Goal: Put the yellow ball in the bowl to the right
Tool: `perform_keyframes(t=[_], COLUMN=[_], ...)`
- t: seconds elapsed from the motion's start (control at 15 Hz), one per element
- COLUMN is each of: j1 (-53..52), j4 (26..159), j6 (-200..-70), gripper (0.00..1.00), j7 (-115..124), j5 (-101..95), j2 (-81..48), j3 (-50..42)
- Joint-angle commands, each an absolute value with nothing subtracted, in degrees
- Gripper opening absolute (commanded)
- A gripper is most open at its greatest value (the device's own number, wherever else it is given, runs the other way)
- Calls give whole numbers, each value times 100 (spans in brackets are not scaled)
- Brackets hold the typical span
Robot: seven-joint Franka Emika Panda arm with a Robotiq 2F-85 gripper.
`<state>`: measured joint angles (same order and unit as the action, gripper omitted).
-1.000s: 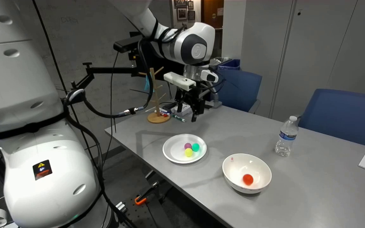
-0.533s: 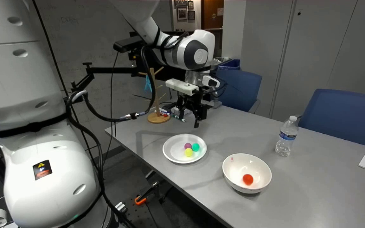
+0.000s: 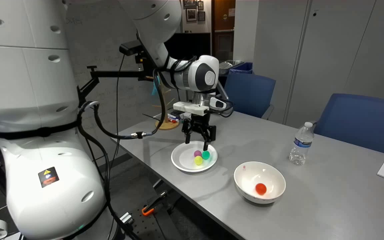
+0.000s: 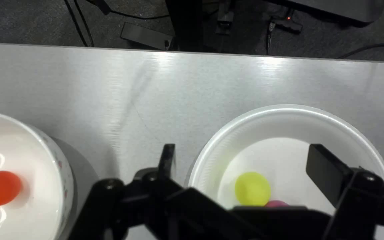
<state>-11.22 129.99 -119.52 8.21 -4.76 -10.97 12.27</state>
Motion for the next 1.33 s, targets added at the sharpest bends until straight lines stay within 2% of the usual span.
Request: perform_keyframes(t=[0.0,0.53,1.27], j1=[-1322,-1570,-1585], j4=[12778,12454,12374], j6=[-12178,-12787,-12663], gripper=[100,100,100], j7=[662,388,413], j5=[-765,-1229,-1283], j2=[-1522,-1995,-2173], j3=[1221,1190,1157])
